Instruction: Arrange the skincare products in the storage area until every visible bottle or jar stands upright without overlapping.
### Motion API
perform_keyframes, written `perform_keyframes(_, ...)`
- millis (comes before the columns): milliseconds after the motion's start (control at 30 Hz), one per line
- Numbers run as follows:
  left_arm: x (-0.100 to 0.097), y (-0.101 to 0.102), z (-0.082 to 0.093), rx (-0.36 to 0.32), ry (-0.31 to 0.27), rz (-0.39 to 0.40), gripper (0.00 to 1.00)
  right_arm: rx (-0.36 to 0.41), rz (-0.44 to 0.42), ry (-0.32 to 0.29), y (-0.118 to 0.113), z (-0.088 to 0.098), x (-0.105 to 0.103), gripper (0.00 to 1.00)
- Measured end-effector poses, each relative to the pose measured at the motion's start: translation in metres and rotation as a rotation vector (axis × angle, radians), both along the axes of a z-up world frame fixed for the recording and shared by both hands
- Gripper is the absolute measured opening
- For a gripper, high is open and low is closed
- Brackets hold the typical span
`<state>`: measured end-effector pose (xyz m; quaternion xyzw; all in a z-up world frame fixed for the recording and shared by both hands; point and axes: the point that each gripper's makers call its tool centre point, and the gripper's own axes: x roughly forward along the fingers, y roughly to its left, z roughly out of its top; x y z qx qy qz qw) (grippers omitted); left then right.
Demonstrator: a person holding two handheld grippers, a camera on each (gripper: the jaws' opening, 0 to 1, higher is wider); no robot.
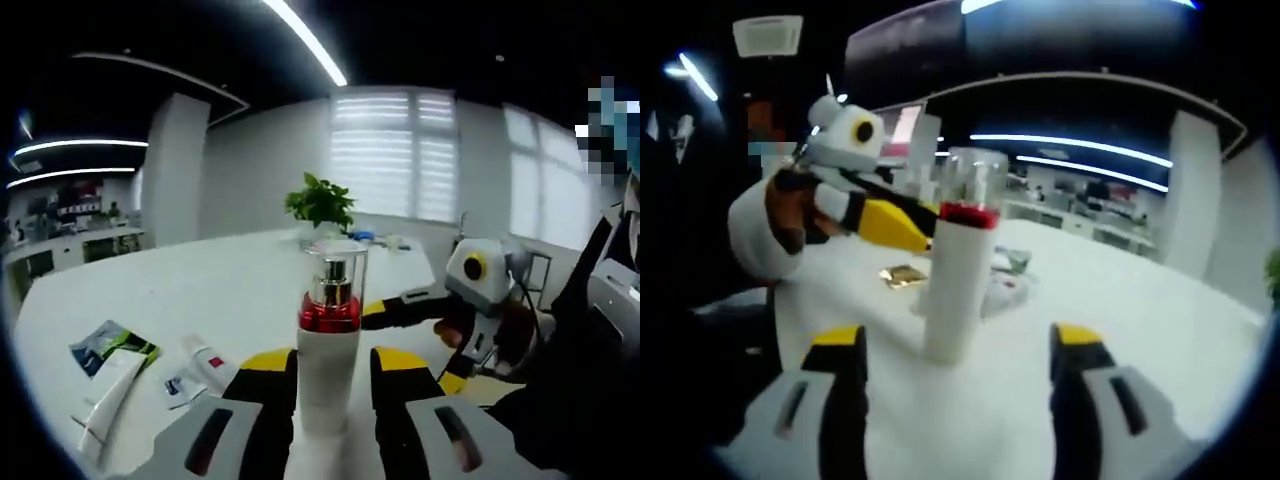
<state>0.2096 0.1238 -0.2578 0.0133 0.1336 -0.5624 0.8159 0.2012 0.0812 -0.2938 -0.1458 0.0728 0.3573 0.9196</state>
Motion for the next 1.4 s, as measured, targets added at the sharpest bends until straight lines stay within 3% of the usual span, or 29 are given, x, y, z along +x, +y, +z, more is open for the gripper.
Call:
perform_keyframes(500, -0.019, 0.001, -0.002, -0.033, 0.006, -0.067, 0.27, -0.011, -0.039, -0.055, 0.019, 0.008, 0.008, 0.6)
perform_keyframes(867, -0.03, -0.007, -0.002, -0.089, 0.025, -0.131, 0.22, -0.054, -0.064, -0.033, 0.026, -0.002, 0.01, 0.58)
perform_keyframes(1400, -0.033, -0.014, 0.002, -0.161, 0.049, -0.172, 0.21, -0.034, -0.112, -0.033, 0.022, 0.001, 0.024, 0.49)
